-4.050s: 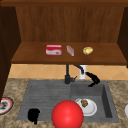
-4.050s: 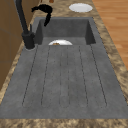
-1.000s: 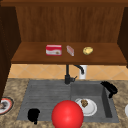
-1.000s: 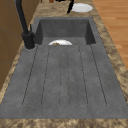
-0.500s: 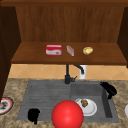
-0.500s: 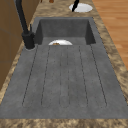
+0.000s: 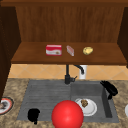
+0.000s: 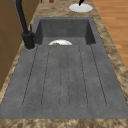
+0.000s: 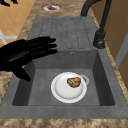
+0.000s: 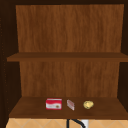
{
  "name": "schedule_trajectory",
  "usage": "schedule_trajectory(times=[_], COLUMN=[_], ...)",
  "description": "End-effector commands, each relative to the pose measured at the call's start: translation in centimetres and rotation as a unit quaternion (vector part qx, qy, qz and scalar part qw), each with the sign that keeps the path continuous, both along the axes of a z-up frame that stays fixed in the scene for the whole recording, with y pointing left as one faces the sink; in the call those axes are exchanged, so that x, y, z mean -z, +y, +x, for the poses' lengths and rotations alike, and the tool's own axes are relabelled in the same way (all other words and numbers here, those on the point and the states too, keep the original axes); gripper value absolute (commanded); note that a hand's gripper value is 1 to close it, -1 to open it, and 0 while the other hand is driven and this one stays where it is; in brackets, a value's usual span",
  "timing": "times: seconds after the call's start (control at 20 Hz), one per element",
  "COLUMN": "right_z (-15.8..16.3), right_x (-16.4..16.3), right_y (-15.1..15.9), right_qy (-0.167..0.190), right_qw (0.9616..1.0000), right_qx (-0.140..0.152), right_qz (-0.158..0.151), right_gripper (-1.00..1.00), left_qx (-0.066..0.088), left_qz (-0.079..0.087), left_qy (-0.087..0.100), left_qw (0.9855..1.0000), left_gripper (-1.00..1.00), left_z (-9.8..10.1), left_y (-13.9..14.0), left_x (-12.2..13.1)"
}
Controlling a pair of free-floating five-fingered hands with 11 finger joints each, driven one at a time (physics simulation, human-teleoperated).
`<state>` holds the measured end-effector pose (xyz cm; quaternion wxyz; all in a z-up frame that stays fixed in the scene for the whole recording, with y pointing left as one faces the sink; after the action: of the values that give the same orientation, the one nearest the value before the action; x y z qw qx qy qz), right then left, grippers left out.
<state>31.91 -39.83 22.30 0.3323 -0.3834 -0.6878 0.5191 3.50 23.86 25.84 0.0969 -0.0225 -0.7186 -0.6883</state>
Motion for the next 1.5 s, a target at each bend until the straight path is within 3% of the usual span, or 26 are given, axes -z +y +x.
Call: schedule_trajectory(times=[0.0,0.35,0.65,1.45], right_z=[-1.7,-3.9,-5.1,-11.5], right_x=[-2.2,-6.8,-10.6,-17.0], right_y=[0.3,0.5,0.7,3.1], right_qy=[-0.008,-0.003,0.01,0.057], right_qw=[0.9992,0.9961,0.9905,0.9775], right_qx=[0.037,0.084,0.131,0.198], right_qz=[0.01,0.028,0.041,0.047], right_gripper=[-1.0,-1.0,-1.0,-1.0], left_qx=[0.0,0.0,0.0,0.0], left_qz=[0.0,0.0,0.0,0.0], left_qy=[0.0,0.0,0.0,0.0], left_qw=[1.0,1.0,1.0,1.0], left_gripper=[0.0,0.0,0.0,0.0], left_z=[0.0,0.0,0.0,0.0], left_y=[0.0,0.0,0.0,0.0], left_x=[0.0,0.0,0.0,0.0])
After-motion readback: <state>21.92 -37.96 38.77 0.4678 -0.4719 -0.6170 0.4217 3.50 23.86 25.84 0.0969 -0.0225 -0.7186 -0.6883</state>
